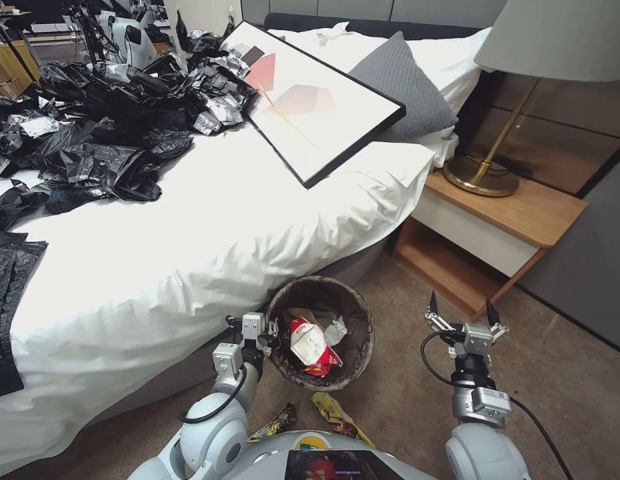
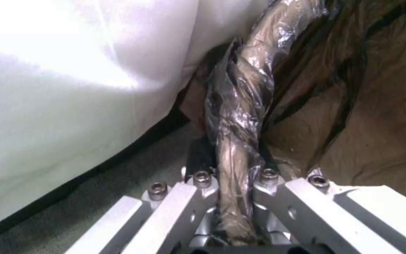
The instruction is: Pick up the trash bin, then pick up the garbage from the floor and place it into the trash bin.
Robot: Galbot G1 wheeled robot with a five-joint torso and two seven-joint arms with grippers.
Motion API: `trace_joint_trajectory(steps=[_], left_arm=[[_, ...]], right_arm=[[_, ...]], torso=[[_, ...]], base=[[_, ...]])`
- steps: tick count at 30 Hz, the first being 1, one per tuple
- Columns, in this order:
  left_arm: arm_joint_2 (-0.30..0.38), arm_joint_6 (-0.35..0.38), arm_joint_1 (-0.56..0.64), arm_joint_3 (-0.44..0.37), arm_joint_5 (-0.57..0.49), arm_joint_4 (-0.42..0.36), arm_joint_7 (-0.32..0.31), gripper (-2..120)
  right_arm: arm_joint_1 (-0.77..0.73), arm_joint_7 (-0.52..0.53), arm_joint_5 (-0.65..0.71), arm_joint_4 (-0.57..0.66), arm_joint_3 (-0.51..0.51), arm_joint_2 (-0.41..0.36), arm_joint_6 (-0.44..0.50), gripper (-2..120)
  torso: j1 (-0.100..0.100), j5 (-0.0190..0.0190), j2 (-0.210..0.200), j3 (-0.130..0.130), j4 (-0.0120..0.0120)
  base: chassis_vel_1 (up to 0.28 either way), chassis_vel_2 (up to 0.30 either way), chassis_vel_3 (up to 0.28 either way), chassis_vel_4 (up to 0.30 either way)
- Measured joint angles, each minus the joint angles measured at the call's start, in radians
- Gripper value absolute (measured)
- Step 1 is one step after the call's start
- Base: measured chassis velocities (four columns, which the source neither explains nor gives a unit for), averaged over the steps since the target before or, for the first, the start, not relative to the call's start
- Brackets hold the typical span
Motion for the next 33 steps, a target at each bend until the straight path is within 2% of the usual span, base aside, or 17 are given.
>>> trace_joint_trajectory(steps=[14, 33], left_arm=[[0.0, 0.0, 0.002, -0.001, 0.0, 0.002, 0.0, 2], [-0.003, 0.0, 0.005, -0.003, 0.002, -0.001, -0.001, 2]], right_arm=[[0.002, -0.001, 0.0, -0.002, -0.002, 0.001, -0.004, 100], [0.003, -0.001, -0.001, -0.002, -0.004, 0.002, -0.005, 100]], torso=[[0.0, 0.0, 0.0, 0.0, 0.0], [0.0, 0.0, 0.0, 0.0, 0.0]], base=[[0.034, -0.039, -0.03, 0.033], [0.091, -0.091, -0.09, 0.093]])
